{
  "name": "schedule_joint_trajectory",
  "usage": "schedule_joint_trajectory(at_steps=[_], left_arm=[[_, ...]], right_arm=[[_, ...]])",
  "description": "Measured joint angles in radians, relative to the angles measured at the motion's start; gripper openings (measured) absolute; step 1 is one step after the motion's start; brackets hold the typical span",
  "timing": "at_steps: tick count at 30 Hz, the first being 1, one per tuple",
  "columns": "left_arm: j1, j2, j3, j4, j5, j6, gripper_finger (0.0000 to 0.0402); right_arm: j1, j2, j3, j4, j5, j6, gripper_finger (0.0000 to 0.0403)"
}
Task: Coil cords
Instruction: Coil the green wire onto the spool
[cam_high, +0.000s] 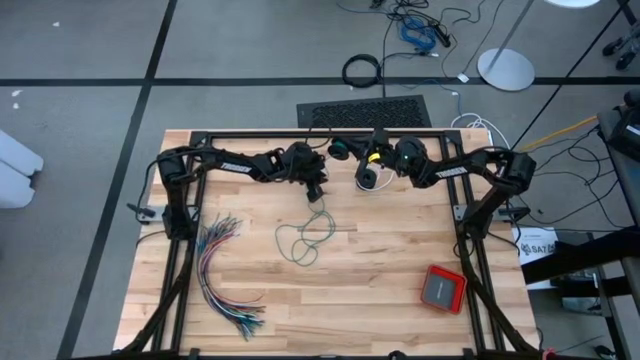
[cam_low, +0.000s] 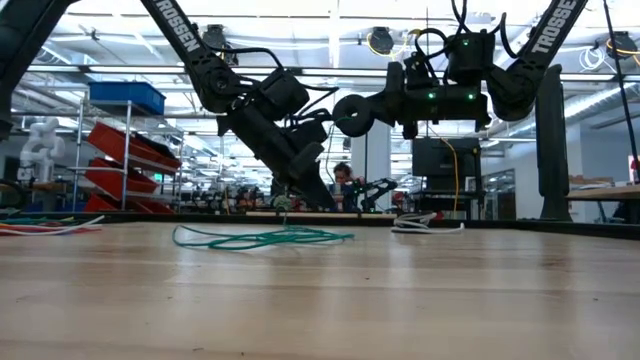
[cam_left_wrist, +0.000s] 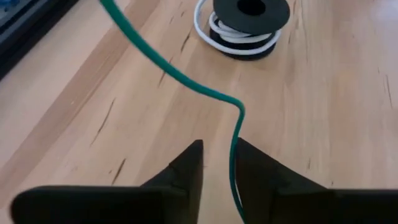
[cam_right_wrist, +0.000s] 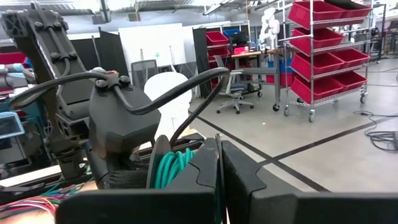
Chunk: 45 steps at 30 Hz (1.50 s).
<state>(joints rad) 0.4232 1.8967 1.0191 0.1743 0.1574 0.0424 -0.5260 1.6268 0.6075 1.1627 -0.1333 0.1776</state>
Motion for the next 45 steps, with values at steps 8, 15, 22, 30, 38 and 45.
schedule_joint_trajectory(at_steps=[8, 15, 22, 30, 38, 45], left_arm=[[0.003, -0.065, 0.0, -0.077, 0.019, 0.053, 0.0105], [0.04, -0.116, 0.0, -0.134, 0.019, 0.076, 0.0105], [0.048, -0.118, 0.0, -0.021, 0.018, 0.049, 0.0105], [0.048, -0.118, 0.0, 0.091, 0.022, -0.014, 0.0105], [0.03, -0.061, 0.0, 0.138, -0.002, -0.073, 0.0105], [-0.007, -0.017, 0.0, 0.241, -0.071, -0.099, 0.0105]], right_arm=[[-0.031, 0.0, 0.0, -0.004, -0.003, -0.01, 0.0], [-0.051, 0.0, 0.0, 0.015, -0.026, -0.005, 0.0], [-0.052, -0.032, 0.0, 0.016, -0.04, -0.01, 0.0], [-0.052, -0.064, -0.007, 0.007, -0.052, -0.032, 0.0], [-0.052, -0.064, -0.011, 0.022, -0.052, -0.032, 0.0], [-0.052, -0.064, -0.012, 0.02, -0.051, -0.031, 0.0]])
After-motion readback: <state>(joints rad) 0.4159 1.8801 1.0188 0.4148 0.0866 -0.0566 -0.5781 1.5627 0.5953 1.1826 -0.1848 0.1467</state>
